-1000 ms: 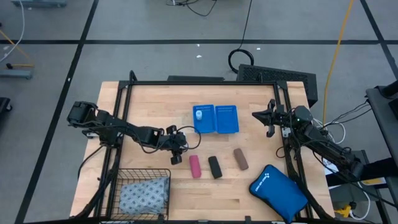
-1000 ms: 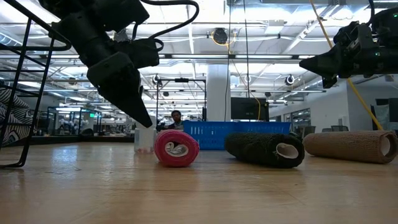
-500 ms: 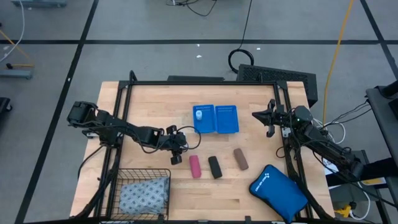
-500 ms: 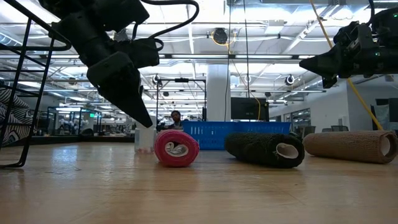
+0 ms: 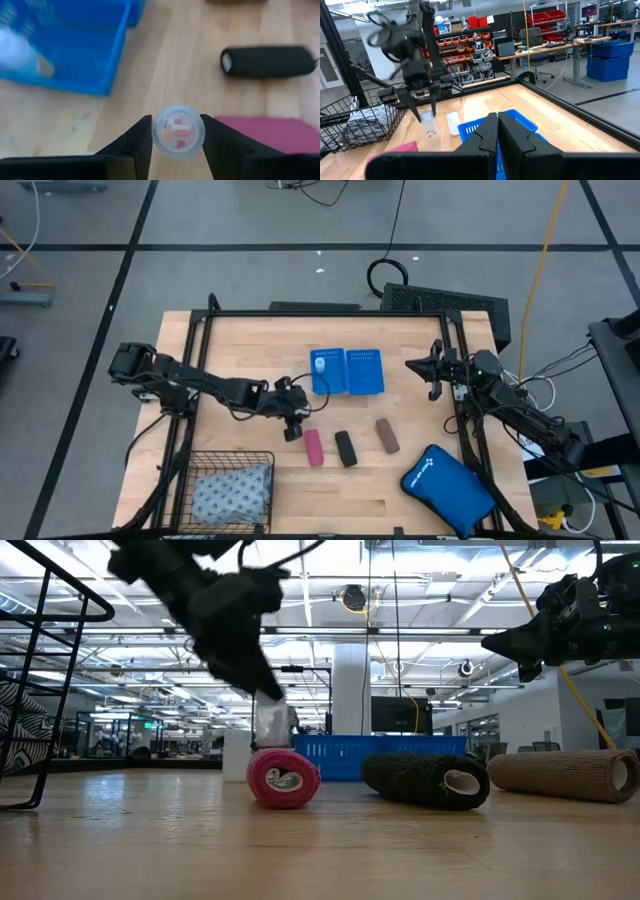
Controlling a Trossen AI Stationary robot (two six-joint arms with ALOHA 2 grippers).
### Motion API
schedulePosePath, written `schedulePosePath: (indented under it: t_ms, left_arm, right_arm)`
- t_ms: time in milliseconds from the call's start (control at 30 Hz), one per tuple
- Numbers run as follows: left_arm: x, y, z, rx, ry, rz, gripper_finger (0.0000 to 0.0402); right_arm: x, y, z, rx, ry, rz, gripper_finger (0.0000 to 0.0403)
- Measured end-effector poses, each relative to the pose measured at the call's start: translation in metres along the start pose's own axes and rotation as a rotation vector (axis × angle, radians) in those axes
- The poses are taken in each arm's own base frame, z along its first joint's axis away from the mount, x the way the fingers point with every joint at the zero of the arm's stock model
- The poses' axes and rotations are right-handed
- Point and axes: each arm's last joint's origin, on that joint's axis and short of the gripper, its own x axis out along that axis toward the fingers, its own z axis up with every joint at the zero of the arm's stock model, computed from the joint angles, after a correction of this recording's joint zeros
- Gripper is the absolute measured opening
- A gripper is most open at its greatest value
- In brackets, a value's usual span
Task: Pick & place medical supplies in basket/bin
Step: Put the bottom transparent pill bottle into the left blue bin
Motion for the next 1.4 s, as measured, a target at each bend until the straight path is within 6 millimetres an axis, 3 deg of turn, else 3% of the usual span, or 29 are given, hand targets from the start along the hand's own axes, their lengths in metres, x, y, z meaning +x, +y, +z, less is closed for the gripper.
schedulePosePath:
  t_ms: [233,500,967,1400]
  left_arm:
    - [-0.015,0.01,0.05,0.071,-0.102,0.08,0.0144]
    - [-0.025,0.049,0.092,0.001,-0.203,0.184,0.0145]
    - [0.042,0.092,0.106,-0.048,-0.105,0.28,0.015]
    - [0.083,0.113,0.089,-0.153,-0.027,0.268,0.0142]
  right_arm:
    - [0.0,0.0,0.0,0.0,0.0,0.0,0.0004]
    - [0.0,0.0,0.0,0.001,0.001,0.0,0.0004]
    - [0.0,0.0,0.0,0.0,0.001,0.0,0.0004]
    - [0.0,0.0,0.0,0.001,0.001,0.0,0.0004]
